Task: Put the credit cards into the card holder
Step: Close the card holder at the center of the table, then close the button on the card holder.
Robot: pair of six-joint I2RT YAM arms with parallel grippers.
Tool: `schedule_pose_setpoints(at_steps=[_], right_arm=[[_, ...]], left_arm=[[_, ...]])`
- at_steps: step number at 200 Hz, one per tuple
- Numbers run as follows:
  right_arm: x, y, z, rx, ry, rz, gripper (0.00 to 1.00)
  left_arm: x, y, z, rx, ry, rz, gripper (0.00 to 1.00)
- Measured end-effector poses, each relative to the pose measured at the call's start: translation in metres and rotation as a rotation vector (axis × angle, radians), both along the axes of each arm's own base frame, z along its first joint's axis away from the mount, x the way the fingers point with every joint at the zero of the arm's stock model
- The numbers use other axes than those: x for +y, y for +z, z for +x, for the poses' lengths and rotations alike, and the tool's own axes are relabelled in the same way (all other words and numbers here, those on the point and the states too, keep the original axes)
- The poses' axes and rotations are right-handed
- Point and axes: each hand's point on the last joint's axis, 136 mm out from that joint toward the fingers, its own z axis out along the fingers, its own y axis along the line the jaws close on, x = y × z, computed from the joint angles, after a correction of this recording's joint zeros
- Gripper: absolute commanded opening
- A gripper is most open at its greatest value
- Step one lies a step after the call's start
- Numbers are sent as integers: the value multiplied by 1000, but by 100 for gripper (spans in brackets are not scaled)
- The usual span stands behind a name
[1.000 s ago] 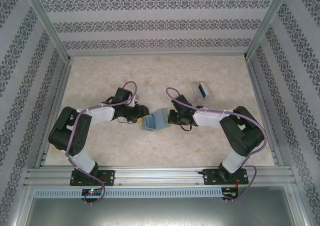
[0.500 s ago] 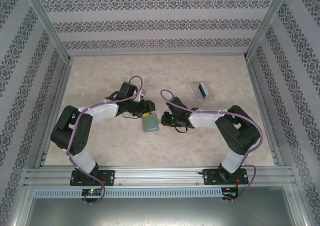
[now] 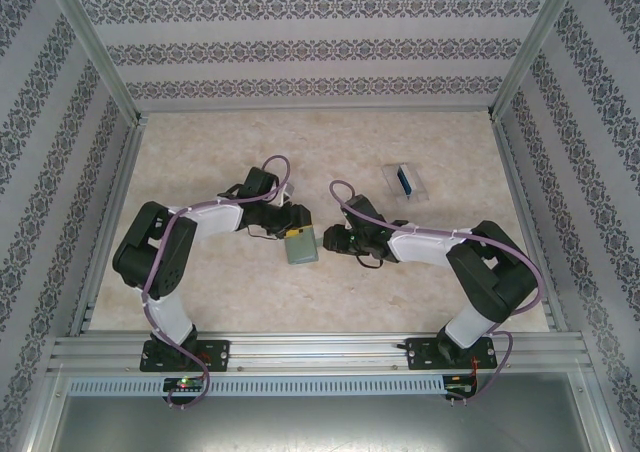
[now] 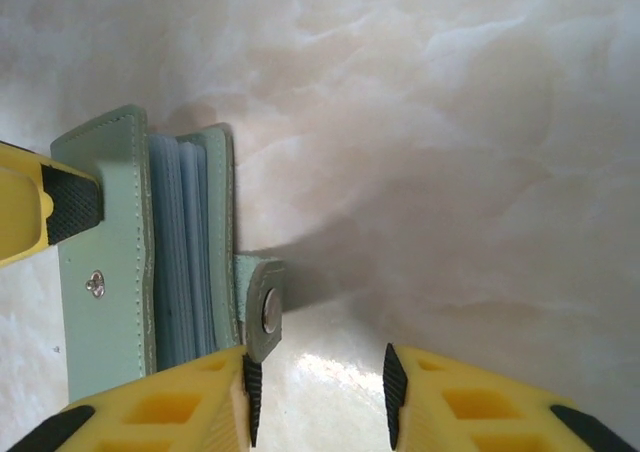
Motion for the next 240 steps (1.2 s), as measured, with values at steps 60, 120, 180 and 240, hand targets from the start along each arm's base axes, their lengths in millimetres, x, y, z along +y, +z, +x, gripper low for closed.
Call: schedule_pose_setpoints(at_steps=[60, 120, 180, 240], right_arm=[[10, 13, 7, -15, 38, 27, 42], [20, 22, 16, -14, 51, 38, 40], [16, 11, 11, 24, 52, 5, 25], [20, 19, 15, 4, 71, 6, 18]], left_arm=[[0, -6, -1, 11, -2, 6, 45], [0, -8, -1, 15, -2, 8, 45], [0, -8, -1, 15, -2, 8, 45], [0, -8, -1, 15, -2, 8, 45]])
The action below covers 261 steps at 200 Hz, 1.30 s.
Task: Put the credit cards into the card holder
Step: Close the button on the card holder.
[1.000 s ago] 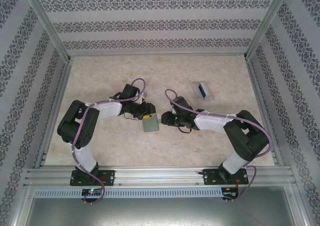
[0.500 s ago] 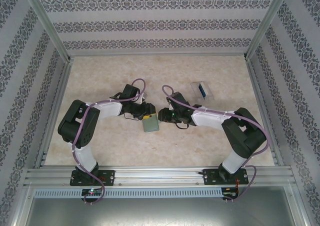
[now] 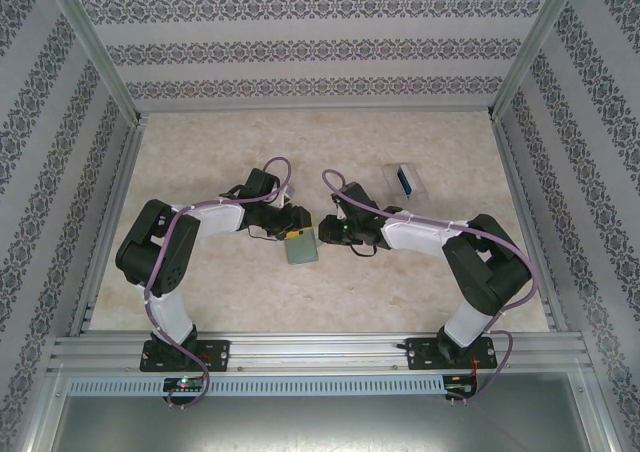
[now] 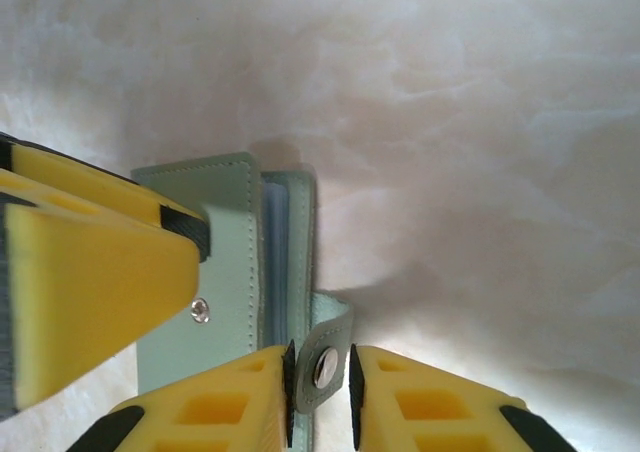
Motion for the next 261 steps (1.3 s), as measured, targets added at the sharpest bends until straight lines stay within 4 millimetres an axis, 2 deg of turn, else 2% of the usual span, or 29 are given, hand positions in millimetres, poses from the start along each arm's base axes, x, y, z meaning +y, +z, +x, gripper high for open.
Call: schedule_pose_setpoints(at_steps=[18, 60, 107, 135, 214, 240, 261], right_arm=[[2, 3, 1, -5, 4, 7, 5], [4, 0, 0, 9, 20, 10, 0], [8, 0, -4, 23, 38, 29, 0], [24, 9, -4, 31, 82, 77, 0], [32, 4, 2, 34, 87, 76, 0], [40, 7, -1, 21, 111, 94, 0], [44, 7, -8, 24, 138, 96, 0]], left_arm=[[0, 0, 0, 0, 0, 0, 45], [0, -1, 0, 1, 0, 0, 45], [0, 0, 0, 1, -1, -2, 45], [0, -1, 0, 2, 2, -3, 43], [8, -4, 4, 31, 95, -12, 43], [20, 3, 1, 32, 148, 1, 47], [24, 26, 1, -11, 162, -3, 48]])
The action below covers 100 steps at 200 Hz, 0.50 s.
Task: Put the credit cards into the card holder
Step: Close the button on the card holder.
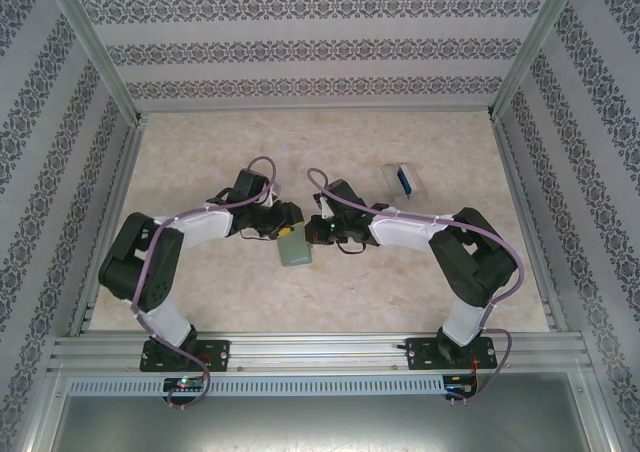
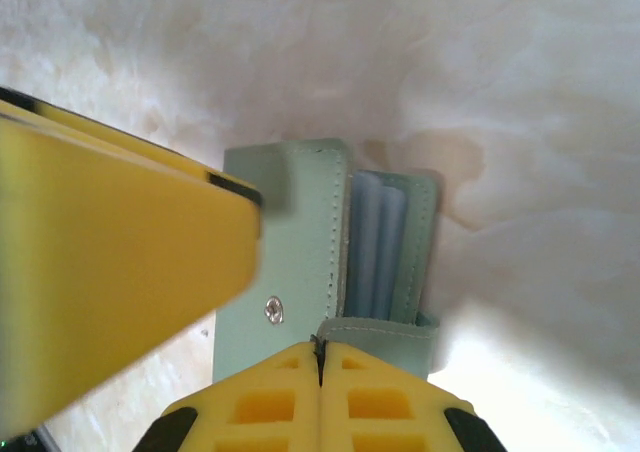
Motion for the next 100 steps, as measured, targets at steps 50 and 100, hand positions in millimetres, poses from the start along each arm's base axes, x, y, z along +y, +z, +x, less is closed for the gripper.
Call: schedule_pose_setpoints(at_steps=[50, 100], right_arm=[[-1, -3, -6, 0, 31, -21, 0], [2, 3, -7, 5, 59, -16, 0]], left_arm=[[19, 52, -10, -115, 48, -8, 50], [52, -17, -54, 61, 94, 92, 36]])
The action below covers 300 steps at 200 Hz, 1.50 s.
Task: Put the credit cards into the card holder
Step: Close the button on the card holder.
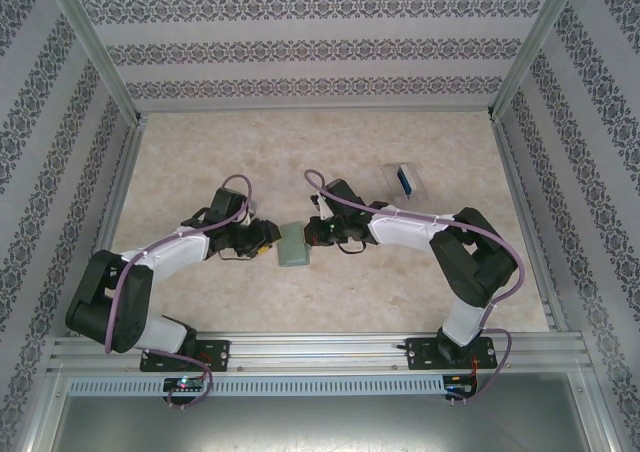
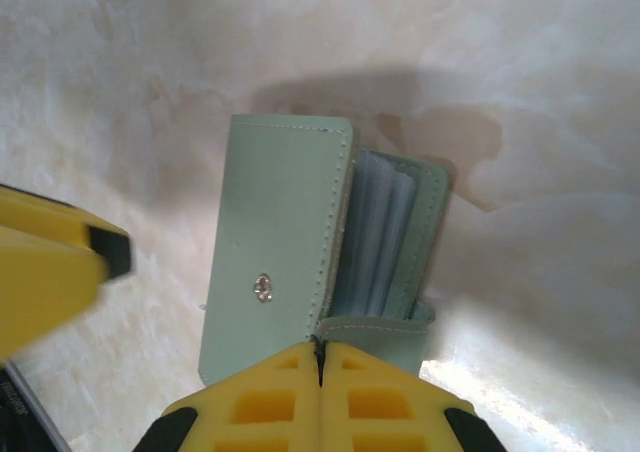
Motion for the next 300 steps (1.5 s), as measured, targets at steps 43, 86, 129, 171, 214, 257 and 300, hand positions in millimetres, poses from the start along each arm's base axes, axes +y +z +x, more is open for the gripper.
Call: schedule_pose_setpoints(at_steps=[43, 86, 129, 171, 214, 257, 300], right_arm=[[6, 11, 2, -4, 21, 14, 0], [14, 14, -3, -1, 57, 12, 0], [19, 10, -3, 16, 79, -18, 0], [20, -7, -6, 48, 87, -50, 0], [23, -17, -6, 77, 72, -58, 0], [23, -19, -5, 83, 64, -58, 0], [22, -19, -3, 83, 49, -64, 0]], left_arm=[[4, -18, -2, 29, -19, 50, 35], [-1, -23, 5, 26, -50, 65, 36], [-12, -32, 8, 39, -85, 68, 35], [-14, -34, 9, 40, -88, 63, 28], [-14, -34, 9, 37, -91, 60, 25], [-15, -35, 9, 41, -95, 54, 22], [-16, -35, 9, 43, -96, 52, 21]])
